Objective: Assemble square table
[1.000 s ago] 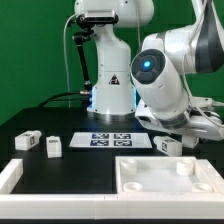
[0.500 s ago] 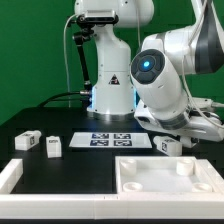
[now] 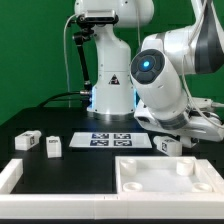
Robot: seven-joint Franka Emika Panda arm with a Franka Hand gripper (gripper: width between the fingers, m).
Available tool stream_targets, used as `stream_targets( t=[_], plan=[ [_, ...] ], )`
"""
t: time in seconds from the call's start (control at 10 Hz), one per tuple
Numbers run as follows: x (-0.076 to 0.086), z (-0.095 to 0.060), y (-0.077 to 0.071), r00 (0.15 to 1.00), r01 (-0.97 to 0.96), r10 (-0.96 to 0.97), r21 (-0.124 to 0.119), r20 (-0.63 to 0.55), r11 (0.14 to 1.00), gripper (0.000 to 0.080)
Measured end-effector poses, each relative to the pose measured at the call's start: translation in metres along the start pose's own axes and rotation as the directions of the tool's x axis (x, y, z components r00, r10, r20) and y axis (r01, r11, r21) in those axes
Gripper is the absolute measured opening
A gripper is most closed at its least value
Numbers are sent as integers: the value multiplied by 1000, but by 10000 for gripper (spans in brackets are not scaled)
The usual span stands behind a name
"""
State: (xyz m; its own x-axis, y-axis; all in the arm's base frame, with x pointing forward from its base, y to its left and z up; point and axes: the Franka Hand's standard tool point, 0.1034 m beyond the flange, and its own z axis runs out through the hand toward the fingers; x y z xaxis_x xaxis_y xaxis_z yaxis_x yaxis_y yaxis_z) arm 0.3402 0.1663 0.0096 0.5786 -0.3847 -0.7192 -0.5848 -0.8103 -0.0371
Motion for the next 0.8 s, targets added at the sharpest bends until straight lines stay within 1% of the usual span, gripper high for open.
stream_targets(
  t=[0.1,0.2,0.3,0.4,0.5,0.6,0.7,0.8],
  plan=[
    [-1,-18,1,999,32,-33,-23,-7,999,290],
    [-3,-47,3,999,44,-44,-4,-19,999,290],
    [-7,-75,7,998,63,-63,-7,-23,998,290],
    [-11,-109,8,995,88,-88,-10,-45,996,290],
    [-14,-133,7,991,103,-105,-27,-81,994,290],
    [-16,-135,2,986,111,-115,-32,-119,993,290],
    [-12,-131,2,977,116,-119,-30,-175,993,290],
    [-11,-132,0,967,115,-117,-23,-227,993,290]
  ],
)
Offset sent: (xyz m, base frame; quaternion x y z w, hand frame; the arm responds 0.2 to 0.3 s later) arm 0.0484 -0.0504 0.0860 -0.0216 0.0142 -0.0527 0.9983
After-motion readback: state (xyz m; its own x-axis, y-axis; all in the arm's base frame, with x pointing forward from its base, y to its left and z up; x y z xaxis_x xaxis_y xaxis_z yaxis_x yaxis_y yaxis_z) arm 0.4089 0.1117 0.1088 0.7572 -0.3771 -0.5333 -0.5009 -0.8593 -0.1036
